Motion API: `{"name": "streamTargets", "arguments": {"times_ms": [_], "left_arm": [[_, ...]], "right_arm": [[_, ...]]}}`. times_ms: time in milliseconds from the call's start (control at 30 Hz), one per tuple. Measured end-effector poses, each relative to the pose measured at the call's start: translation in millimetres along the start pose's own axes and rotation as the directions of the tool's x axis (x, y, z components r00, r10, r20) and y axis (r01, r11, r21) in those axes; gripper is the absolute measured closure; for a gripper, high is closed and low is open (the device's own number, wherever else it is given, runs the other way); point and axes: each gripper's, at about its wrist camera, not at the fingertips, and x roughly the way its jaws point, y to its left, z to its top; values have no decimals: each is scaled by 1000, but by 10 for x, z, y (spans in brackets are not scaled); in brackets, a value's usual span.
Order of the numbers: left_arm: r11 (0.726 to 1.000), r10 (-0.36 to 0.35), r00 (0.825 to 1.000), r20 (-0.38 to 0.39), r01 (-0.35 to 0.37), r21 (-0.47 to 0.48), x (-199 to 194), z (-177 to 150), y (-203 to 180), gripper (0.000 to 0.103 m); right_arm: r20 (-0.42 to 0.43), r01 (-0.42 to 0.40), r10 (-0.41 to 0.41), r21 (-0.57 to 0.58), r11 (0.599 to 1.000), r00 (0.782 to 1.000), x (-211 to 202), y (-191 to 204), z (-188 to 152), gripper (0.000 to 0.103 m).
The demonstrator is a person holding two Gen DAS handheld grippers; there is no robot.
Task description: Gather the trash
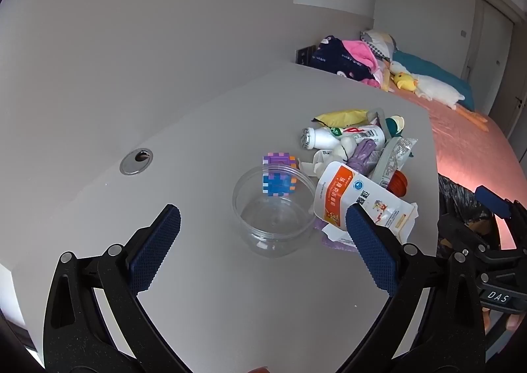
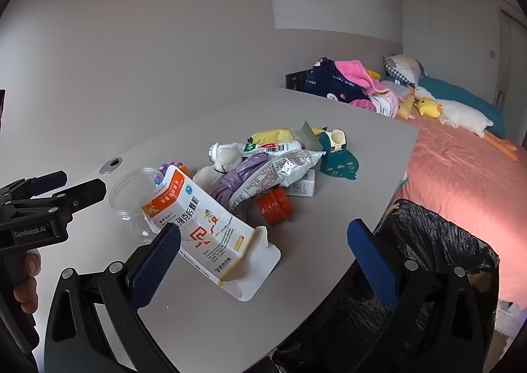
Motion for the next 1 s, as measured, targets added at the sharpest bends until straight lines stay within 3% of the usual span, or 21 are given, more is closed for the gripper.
{"name": "streamTargets", "arguments": {"times_ms": [1000], "left_arm": [[999, 21, 1000, 7, -22, 45, -25, -6, -55, 6]], "right_arm": [[5, 8, -8, -15, 1000, 1000, -82, 50, -7, 2]]}}
